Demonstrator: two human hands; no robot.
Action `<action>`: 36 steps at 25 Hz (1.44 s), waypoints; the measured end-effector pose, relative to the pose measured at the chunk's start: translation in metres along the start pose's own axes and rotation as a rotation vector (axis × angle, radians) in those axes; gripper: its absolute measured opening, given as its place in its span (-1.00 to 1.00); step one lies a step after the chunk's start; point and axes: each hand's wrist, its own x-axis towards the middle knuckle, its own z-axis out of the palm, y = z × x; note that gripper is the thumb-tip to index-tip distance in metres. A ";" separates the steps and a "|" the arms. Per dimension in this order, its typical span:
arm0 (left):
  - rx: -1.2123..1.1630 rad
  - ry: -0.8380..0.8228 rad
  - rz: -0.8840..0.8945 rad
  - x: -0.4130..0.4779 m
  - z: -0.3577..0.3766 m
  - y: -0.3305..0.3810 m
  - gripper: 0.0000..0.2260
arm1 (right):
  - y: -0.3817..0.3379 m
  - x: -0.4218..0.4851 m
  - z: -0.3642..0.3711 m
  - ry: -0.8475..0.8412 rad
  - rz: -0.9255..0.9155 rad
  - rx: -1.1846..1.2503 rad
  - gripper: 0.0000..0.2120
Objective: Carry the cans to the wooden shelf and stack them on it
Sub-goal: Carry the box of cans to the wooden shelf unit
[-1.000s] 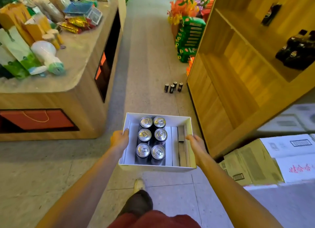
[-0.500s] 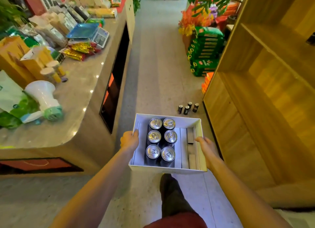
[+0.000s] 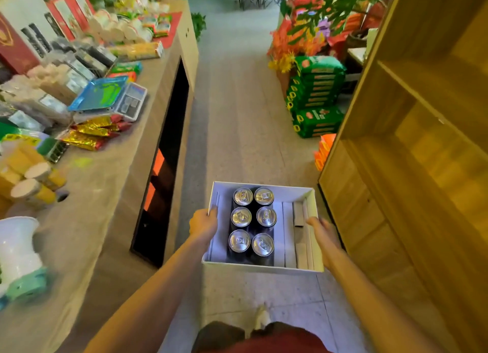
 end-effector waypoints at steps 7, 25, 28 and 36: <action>0.059 -0.215 0.134 0.096 0.073 0.113 -0.64 | -0.035 0.082 -0.031 0.201 -0.019 0.115 -0.88; 0.484 -1.062 0.749 0.214 0.306 0.295 -0.61 | -0.038 0.113 0.020 1.204 0.252 0.729 -0.83; 0.539 -1.101 0.755 0.220 0.331 0.284 -0.57 | -0.031 0.111 0.021 1.211 0.232 0.705 -0.77; 0.588 -1.090 0.696 0.249 0.349 0.264 -0.62 | -0.006 0.157 0.031 1.148 0.308 0.731 -0.79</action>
